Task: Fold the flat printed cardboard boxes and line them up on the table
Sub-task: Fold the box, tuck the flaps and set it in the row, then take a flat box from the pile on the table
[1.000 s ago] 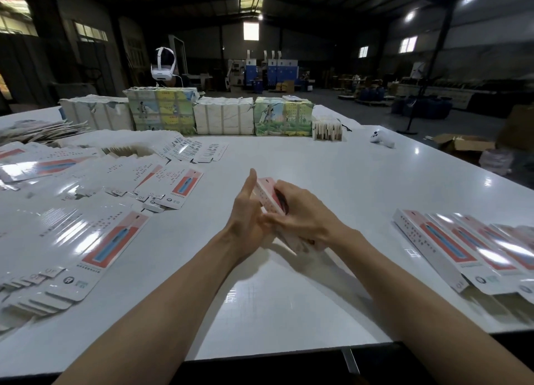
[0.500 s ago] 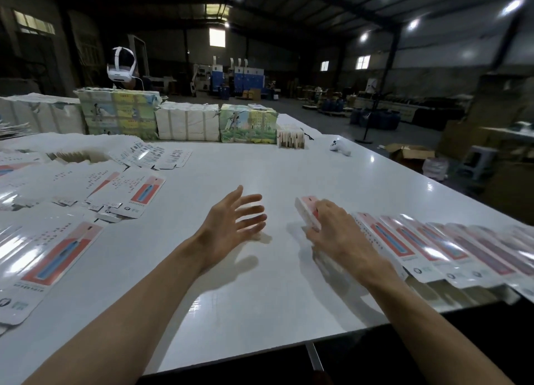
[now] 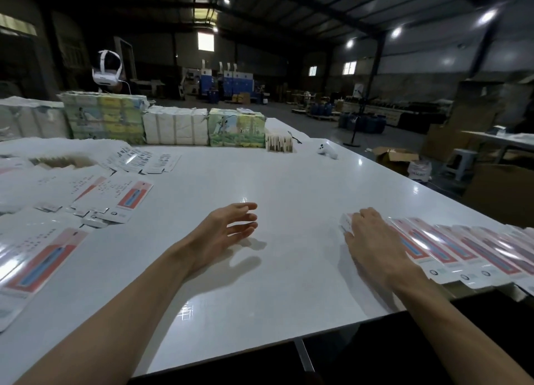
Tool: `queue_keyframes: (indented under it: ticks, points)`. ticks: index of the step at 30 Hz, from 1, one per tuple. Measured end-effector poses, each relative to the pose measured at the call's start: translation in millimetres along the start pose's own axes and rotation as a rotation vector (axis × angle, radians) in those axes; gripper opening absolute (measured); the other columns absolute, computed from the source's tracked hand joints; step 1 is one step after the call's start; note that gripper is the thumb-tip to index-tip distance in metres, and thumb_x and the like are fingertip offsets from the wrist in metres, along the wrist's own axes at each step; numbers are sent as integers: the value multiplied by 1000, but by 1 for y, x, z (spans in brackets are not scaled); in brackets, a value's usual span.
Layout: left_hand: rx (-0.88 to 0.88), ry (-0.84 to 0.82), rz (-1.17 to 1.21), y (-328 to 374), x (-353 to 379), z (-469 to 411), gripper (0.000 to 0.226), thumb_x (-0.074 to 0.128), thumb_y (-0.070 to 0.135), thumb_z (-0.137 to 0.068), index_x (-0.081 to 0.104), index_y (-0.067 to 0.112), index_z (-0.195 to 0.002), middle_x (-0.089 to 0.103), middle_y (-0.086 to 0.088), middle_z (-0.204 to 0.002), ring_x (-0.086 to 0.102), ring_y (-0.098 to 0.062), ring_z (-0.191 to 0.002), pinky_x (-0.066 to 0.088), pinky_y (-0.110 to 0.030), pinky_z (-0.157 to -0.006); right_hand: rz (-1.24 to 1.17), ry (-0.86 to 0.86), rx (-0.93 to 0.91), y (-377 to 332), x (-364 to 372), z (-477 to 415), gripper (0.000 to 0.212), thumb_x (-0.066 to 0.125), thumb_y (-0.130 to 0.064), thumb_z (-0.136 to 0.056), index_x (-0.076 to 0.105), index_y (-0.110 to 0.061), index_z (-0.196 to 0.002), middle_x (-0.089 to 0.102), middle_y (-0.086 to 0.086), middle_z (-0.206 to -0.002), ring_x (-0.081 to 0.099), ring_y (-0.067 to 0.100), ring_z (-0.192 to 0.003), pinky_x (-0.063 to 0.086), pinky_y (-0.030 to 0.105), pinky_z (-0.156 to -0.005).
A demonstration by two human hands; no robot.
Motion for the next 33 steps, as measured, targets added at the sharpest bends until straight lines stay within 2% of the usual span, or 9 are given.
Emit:
queue_keyframes:
  ticks: [4, 7, 10, 15, 19, 23, 26, 29, 33]
  points:
    - [28, 7, -83, -3, -6, -4, 24, 64, 16, -103, 77, 11, -122, 72, -8, -106, 72, -21, -101, 58, -25, -87, -121, 84, -159, -63, -12, -21, 31, 55, -35, -106, 60, -13, -128, 59, 5, -134, 58, 23, -119, 47, 33, -95]
    - [88, 117, -183, -4, -14, -7, 22, 60, 11, -102, 80, 14, -110, 68, -3, -90, 63, -16, -78, 51, -20, -68, -155, 196, -314, -124, -20, -33, 28, 51, -32, -105, 64, -12, -120, 66, 5, -119, 62, 26, -108, 53, 40, -86]
    - [180, 233, -266, -2, -19, -8, 26, 56, 8, -97, 80, 14, -102, 63, -3, -79, 55, -16, -67, 45, -20, -59, -242, 237, -397, -177, -22, -43, 21, 52, -25, -102, 66, -11, -110, 69, 6, -106, 66, 28, -93, 57, 44, -78]
    - [246, 550, -438, 9, -39, -2, 26, 47, 6, -95, 72, 14, -98, 59, 3, -61, 52, -17, -59, 43, -27, -54, -522, 217, -367, -222, 2, -51, 24, 51, -16, -100, 66, -12, -118, 73, 5, -109, 68, 27, -91, 55, 41, -75]
    - [250, 592, -578, 16, -36, 6, 27, 46, 9, -97, 70, 22, -101, 63, 5, -63, 58, -12, -57, 51, -32, -59, -658, 187, -340, -223, 34, -52, 26, 53, -16, -102, 65, -16, -125, 76, 5, -102, 70, 24, -86, 45, 32, -69]
    - [93, 540, -805, 25, -41, 11, 24, 54, 21, -100, 53, 28, -123, 72, 0, -89, 72, -13, -76, 58, -31, -63, -656, 166, -381, -217, 40, -55, 26, 53, -12, -100, 65, -16, -122, 69, -3, -82, 65, 19, -74, 45, 33, -66]
    - [30, 657, -1134, 58, -73, 34, 26, 60, 28, -101, 51, 24, -125, 72, -4, -107, 71, -21, -93, 60, -41, -82, -711, 115, -382, -217, 41, -56, 25, 51, -11, -98, 65, -20, -117, 66, -7, -77, 64, 19, -74, 49, 37, -69]
    - [-114, 790, -1362, 89, -116, 69, 32, 61, 29, -101, 52, 19, -130, 65, -9, -128, 63, -28, -110, 53, -42, -97, -762, 70, -369, -218, 42, -58, 26, 49, -10, -97, 66, -20, -115, 67, -5, -76, 69, 22, -74, 55, 42, -76]
    - [-546, 876, -1580, 99, -168, 117, 72, 69, 45, -96, 35, 11, -149, 34, -22, -154, 33, -40, -142, 37, -50, -114, -787, 62, -353, -218, 42, -59, 26, 49, -11, -97, 67, -21, -113, 68, -4, -79, 71, 23, -75, 55, 43, -79]
Point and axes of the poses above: each hand's wrist, its own z-axis away from the middle knuckle, its own x-axis out of the palm, y = z × x, the point moved 5 cm from there along -z, towards the middle knuckle
